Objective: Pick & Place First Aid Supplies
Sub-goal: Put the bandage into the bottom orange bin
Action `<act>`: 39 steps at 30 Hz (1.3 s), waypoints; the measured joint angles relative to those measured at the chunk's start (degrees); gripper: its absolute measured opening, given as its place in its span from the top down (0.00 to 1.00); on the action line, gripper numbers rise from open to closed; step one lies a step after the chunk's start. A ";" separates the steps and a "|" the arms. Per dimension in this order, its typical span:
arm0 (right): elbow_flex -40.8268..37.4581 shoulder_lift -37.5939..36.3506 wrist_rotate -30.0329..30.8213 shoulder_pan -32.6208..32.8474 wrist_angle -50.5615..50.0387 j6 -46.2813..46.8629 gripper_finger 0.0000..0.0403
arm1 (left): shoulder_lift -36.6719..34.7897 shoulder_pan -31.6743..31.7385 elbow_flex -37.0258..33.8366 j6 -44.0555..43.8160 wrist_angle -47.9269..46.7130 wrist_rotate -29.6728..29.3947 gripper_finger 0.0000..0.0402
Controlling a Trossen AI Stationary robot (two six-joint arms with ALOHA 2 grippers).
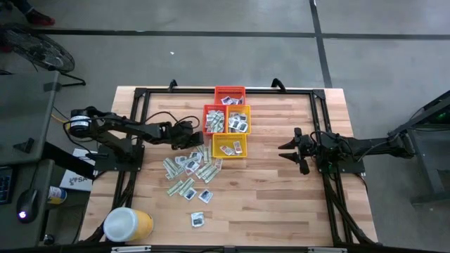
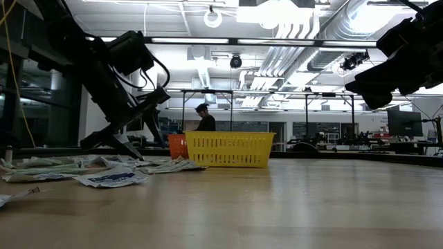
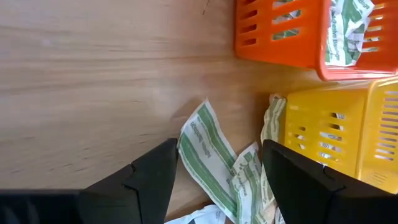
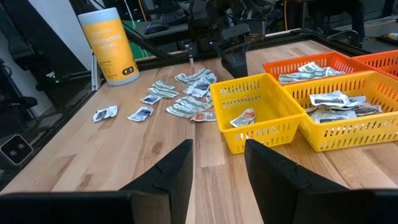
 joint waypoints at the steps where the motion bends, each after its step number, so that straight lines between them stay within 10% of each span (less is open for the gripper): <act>1: 0.00 -0.02 0.00 0.00 0.01 0.01 0.65 | 0.00 -0.01 0.02 0.00 -0.11 -0.01 0.41; 24: -0.01 -0.02 0.01 0.00 0.02 0.00 0.65 | 0.16 0.04 -0.22 2.75 -2.54 -1.06 0.97; 39: 0.00 -0.02 0.02 0.00 0.02 0.00 0.65 | -6.04 0.08 -0.37 8.56 -10.63 -0.59 1.00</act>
